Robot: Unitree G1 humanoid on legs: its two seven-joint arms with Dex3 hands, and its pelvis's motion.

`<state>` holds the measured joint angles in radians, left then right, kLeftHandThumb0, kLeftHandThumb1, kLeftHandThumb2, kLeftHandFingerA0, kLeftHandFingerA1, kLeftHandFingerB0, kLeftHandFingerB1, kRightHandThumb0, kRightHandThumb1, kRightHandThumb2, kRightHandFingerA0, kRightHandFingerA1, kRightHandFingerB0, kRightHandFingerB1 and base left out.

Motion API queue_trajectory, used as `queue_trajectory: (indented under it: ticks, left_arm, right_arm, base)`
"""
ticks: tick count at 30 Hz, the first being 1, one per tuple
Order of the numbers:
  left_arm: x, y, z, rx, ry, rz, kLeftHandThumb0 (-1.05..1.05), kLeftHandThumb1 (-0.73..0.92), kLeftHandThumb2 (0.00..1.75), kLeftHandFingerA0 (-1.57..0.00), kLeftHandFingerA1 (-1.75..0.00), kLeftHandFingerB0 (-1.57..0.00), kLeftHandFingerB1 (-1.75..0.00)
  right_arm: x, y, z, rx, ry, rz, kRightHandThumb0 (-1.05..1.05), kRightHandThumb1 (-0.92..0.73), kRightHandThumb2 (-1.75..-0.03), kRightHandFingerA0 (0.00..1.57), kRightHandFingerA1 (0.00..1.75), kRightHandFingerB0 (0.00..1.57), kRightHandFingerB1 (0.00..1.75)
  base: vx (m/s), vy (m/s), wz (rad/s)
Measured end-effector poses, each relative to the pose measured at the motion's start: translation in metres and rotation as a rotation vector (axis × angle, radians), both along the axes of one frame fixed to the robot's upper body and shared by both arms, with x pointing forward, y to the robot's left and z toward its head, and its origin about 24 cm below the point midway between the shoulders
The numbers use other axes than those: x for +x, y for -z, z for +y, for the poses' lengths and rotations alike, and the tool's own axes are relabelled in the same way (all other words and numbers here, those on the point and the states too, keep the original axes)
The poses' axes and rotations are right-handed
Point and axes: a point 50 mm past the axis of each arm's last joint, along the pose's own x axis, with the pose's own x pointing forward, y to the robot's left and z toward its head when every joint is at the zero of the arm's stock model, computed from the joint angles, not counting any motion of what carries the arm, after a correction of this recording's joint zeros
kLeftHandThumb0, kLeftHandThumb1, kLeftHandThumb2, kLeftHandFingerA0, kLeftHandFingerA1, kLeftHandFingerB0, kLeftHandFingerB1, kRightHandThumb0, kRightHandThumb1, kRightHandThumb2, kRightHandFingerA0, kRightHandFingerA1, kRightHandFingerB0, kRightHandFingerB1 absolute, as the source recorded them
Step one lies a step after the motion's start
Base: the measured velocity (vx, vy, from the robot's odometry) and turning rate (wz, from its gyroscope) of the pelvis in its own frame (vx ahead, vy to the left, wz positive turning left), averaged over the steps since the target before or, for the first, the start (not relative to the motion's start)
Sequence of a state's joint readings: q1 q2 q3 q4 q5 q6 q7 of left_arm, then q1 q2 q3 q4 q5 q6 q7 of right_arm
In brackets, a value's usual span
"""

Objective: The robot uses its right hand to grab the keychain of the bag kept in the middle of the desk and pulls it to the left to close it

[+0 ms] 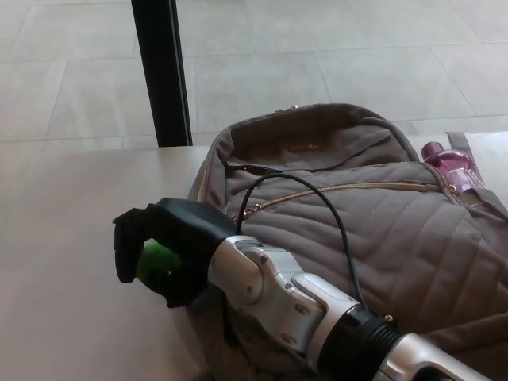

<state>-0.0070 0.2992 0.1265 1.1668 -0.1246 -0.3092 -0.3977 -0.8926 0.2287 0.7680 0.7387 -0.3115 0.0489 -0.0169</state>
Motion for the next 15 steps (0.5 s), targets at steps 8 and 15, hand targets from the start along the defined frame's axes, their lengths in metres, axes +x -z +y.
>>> queue_trajectory:
  ticks: [8, 15]
  left_arm:
    - [0.0, 0.0, 0.0, -0.002, 0.002, 0.001, -1.05, 0.39, 1.19, -0.84, -1.19, -0.84, -1.11]
    - [0.0, 0.0, 0.0, -0.002, 0.001, 0.002, -1.0, 0.4, 1.22, -0.87, -1.18, -0.79, -1.1]
  right_arm:
    - [-0.005, 0.001, 0.002, 0.035, -0.043, 0.053, -0.32, -0.4, -1.45, 1.06, 1.59, 0.96, 1.5]
    - [-0.009, -0.007, 0.004, 0.102, -0.074, 0.08, -0.58, -0.55, -0.9, 0.2, 0.68, 0.11, 0.51]
  base:
    - [0.0, 0.0, 0.0]
    - [0.0, 0.0, 0.0]
